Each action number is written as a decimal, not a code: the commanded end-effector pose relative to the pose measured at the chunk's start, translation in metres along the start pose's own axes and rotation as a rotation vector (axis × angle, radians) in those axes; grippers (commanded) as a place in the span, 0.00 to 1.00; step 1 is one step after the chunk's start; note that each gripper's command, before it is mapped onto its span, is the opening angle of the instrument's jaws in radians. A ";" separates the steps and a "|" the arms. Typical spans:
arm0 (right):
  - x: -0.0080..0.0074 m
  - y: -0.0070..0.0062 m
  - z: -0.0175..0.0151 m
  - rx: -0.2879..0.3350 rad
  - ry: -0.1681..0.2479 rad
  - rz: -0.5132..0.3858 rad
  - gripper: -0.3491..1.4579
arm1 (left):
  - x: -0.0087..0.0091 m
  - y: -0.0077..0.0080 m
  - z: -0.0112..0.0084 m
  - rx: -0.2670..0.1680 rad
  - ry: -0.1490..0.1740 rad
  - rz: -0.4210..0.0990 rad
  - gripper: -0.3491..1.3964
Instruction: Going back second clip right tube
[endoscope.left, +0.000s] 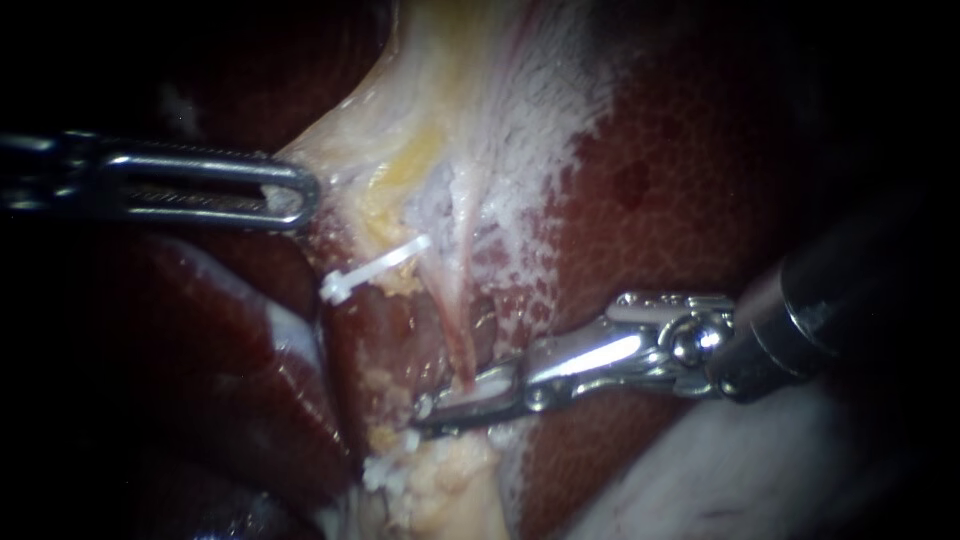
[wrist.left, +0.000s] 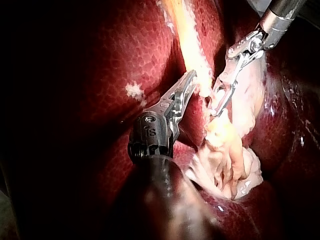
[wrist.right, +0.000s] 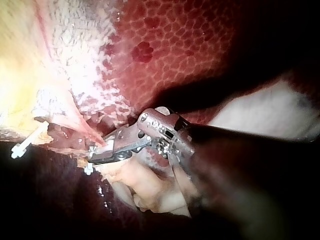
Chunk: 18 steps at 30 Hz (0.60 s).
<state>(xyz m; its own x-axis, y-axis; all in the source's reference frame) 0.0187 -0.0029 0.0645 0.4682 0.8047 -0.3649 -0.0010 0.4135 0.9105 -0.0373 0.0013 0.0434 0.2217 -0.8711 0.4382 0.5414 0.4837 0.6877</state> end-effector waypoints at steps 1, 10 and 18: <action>0.0000 0.0000 0.0000 0.000 0.001 0.001 0.00 | 0.0000 0.0000 0.0000 0.000 0.000 0.000 0.00; 0.0000 0.0000 0.0000 0.001 0.001 0.001 0.00 | 0.0000 0.0001 0.0000 0.000 0.000 0.000 0.00; 0.0002 -0.0002 0.0005 0.056 0.071 -0.048 0.23 | 0.0000 0.0001 0.0000 0.000 0.000 0.000 0.00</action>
<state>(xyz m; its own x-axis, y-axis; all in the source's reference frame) 0.0194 -0.0031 0.0642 0.3932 0.8106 -0.4339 0.0835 0.4385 0.8948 -0.0373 0.0014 0.0434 0.2218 -0.8710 0.4385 0.5410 0.4840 0.6878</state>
